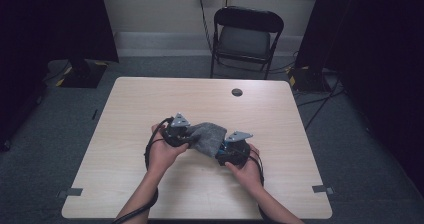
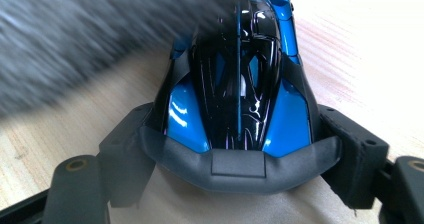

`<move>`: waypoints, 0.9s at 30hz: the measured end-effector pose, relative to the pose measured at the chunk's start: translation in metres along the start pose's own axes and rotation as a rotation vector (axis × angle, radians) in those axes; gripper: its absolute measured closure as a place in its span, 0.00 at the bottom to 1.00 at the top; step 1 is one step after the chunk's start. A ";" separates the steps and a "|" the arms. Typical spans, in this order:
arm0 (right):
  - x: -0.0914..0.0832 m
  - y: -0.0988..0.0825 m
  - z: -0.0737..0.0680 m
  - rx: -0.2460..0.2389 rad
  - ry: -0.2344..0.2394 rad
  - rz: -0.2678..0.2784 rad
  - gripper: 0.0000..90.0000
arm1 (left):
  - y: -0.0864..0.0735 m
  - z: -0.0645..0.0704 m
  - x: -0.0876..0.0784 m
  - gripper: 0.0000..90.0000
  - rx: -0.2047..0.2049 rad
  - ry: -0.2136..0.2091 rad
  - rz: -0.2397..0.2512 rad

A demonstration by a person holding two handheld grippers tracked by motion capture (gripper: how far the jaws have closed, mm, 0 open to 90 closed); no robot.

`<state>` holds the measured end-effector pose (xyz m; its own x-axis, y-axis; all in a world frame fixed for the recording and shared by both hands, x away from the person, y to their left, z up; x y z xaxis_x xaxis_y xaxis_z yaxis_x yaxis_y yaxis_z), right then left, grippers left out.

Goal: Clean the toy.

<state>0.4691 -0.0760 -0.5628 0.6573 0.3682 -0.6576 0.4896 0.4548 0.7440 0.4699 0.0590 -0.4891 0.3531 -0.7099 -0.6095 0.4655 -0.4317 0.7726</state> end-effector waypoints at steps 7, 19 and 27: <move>0.000 0.000 0.000 0.000 0.000 0.000 0.26 | 0.007 0.013 0.030 0.83 0.057 0.012 -0.053; 0.000 0.000 0.000 0.002 0.000 0.000 0.26 | 0.017 0.021 0.055 0.82 0.083 0.022 -0.077; 0.000 0.000 0.000 0.000 0.000 0.000 0.26 | 0.012 0.016 0.060 0.82 0.103 0.050 -0.096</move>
Point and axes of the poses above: each handheld gripper's, and its own axes: x roughly forward along the jaws, y roughly out of its top, z roughly to its right, the point moved 9 cm from there along x, roughly forward along the jaws, and after that the axes turned 10 degrees about -y, right-handed, at the moved point
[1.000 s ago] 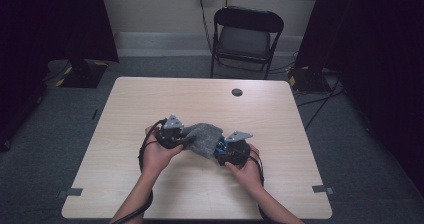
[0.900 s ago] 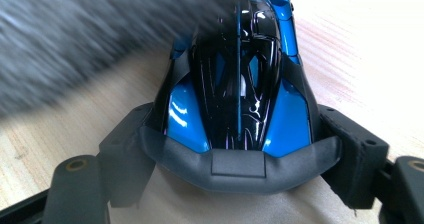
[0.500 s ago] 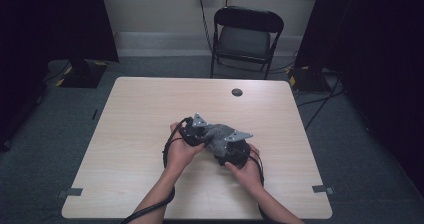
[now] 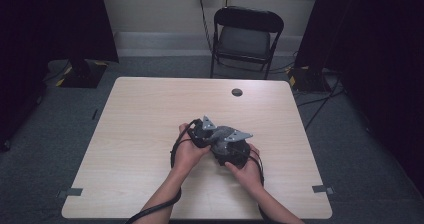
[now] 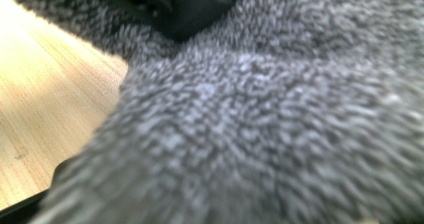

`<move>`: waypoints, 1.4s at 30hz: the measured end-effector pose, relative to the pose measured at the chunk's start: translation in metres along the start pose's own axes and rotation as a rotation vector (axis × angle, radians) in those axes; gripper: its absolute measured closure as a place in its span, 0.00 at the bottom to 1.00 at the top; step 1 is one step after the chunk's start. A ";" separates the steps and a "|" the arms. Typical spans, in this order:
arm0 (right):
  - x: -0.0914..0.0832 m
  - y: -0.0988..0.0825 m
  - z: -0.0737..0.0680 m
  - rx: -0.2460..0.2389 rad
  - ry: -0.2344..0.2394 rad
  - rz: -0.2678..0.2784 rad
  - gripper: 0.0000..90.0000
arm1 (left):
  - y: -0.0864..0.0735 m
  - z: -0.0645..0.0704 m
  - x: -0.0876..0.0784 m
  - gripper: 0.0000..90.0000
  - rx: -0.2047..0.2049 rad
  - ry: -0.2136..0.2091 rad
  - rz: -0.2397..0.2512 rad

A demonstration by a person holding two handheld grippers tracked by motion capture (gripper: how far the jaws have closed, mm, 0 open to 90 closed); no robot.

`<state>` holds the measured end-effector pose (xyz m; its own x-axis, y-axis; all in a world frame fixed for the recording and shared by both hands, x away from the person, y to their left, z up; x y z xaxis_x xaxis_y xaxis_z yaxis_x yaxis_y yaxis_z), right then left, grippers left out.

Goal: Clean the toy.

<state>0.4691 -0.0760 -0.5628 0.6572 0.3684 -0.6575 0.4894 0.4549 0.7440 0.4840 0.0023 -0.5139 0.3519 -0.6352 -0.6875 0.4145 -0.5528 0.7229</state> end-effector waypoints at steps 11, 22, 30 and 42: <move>0.000 0.000 0.000 0.000 0.000 -0.001 0.26 | 0.000 -0.020 -0.001 0.82 -0.008 0.044 -0.010; 0.000 0.000 0.000 0.000 0.000 0.000 0.27 | -0.004 -0.042 -0.003 0.81 -0.044 0.088 -0.019; 0.000 0.000 0.000 -0.001 0.000 0.000 0.27 | -0.007 -0.060 -0.002 0.81 -0.076 0.120 -0.030; 0.000 0.000 0.000 -0.001 0.001 0.000 0.27 | -0.017 -0.081 -0.008 0.81 -0.099 0.167 -0.056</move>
Point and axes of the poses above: each handheld gripper's, and its own axes: x roughly forward along the jaws, y roughly out of its top, z roughly to its right, the point moved 9 cm from there along x, roughly forward along the jaws, and after that the axes turned 10 degrees about -y, right-handed, at the moved point
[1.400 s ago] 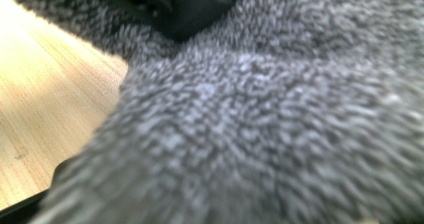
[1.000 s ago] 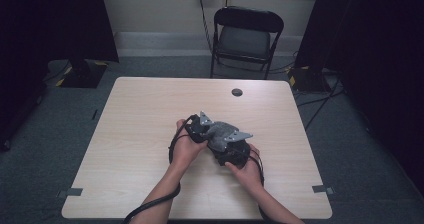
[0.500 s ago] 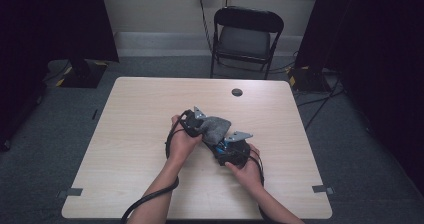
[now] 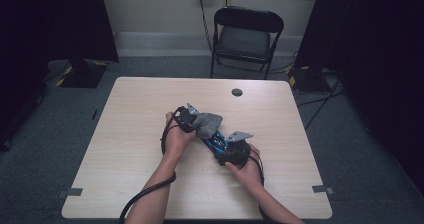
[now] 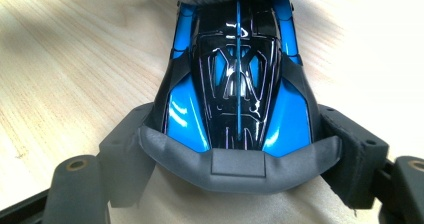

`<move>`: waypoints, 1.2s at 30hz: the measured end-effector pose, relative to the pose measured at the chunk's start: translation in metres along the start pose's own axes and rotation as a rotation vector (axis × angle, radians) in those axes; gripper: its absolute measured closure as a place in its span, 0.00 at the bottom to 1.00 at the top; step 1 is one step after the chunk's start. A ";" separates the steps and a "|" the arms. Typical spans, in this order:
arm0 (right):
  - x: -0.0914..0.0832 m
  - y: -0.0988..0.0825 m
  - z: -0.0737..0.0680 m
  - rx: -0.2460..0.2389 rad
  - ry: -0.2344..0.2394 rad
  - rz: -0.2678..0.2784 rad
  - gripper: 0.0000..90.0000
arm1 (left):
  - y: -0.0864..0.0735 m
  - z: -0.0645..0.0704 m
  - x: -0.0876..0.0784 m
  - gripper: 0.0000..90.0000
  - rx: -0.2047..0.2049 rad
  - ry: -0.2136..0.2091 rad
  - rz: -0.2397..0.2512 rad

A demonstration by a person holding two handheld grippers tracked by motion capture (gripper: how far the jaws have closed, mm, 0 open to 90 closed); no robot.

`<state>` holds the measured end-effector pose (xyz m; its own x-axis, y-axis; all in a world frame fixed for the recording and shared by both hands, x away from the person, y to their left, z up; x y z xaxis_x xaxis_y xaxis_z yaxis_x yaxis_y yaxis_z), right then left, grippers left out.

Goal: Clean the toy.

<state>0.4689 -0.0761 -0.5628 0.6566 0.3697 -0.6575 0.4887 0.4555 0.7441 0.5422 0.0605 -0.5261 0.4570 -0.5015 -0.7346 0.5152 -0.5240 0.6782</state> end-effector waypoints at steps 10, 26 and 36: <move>0.000 0.000 0.000 0.001 0.000 0.000 0.26 | -0.012 -0.016 -0.004 0.81 -0.042 0.012 -0.009; 0.000 0.000 0.000 0.001 0.000 0.001 0.26 | -0.028 -0.038 -0.021 0.81 -0.076 0.051 -0.020; 0.000 0.000 0.000 0.001 0.000 0.001 0.26 | -0.022 -0.041 -0.047 0.81 -0.114 0.039 0.058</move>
Point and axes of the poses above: each handheld gripper's, and its own axes: x roughly forward along the jaws, y roughly out of its top, z roughly to its right, the point moved 9 cm from there along x, roughly forward along the jaws, and after that the axes turned 10 degrees about -y, right-handed, at the moved point
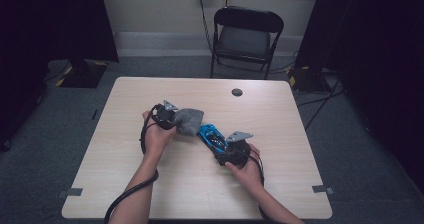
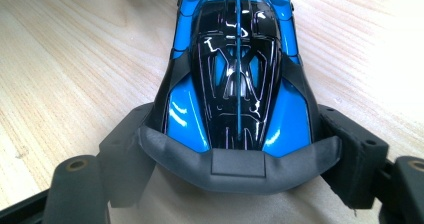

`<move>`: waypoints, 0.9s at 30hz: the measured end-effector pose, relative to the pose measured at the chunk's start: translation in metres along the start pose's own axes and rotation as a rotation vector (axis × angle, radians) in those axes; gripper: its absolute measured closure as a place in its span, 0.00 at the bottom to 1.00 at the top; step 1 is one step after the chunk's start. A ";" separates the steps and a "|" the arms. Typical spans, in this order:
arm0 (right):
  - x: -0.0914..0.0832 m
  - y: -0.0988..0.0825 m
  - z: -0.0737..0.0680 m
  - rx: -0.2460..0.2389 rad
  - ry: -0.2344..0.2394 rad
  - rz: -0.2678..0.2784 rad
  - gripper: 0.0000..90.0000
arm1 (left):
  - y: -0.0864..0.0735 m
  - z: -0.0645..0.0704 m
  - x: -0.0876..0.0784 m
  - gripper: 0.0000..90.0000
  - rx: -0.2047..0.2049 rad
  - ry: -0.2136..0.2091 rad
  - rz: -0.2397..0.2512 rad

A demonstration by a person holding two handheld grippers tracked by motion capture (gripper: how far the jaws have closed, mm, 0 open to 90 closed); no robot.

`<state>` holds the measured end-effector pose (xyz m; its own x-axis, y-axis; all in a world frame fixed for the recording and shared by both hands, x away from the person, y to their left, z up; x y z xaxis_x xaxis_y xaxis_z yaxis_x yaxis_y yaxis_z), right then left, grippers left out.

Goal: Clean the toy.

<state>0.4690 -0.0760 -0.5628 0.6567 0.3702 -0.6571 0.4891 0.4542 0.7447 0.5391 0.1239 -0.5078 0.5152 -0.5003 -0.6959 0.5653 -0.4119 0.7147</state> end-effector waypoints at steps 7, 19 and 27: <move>0.000 0.000 0.000 0.000 0.000 0.000 0.26 | 0.008 0.011 -0.016 0.81 0.049 -0.021 0.030; 0.000 0.000 0.000 0.001 0.000 0.000 0.26 | 0.006 0.053 -0.020 0.81 0.124 -0.098 0.049; 0.000 0.000 0.000 -0.001 0.000 0.000 0.26 | 0.001 0.084 -0.005 0.81 0.185 -0.136 0.026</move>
<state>0.4690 -0.0760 -0.5628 0.6565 0.3702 -0.6572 0.4886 0.4550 0.7444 0.4822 0.0621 -0.4975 0.4292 -0.6059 -0.6698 0.4189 -0.5234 0.7420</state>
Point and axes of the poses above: each handheld gripper's, and its own axes: x roughly forward along the jaws, y roughly out of its top, z roughly to its right, the point moved 9 cm from there along x, roughly forward along the jaws, and after that the axes turned 10 degrees about -y, right-handed, at the moved point
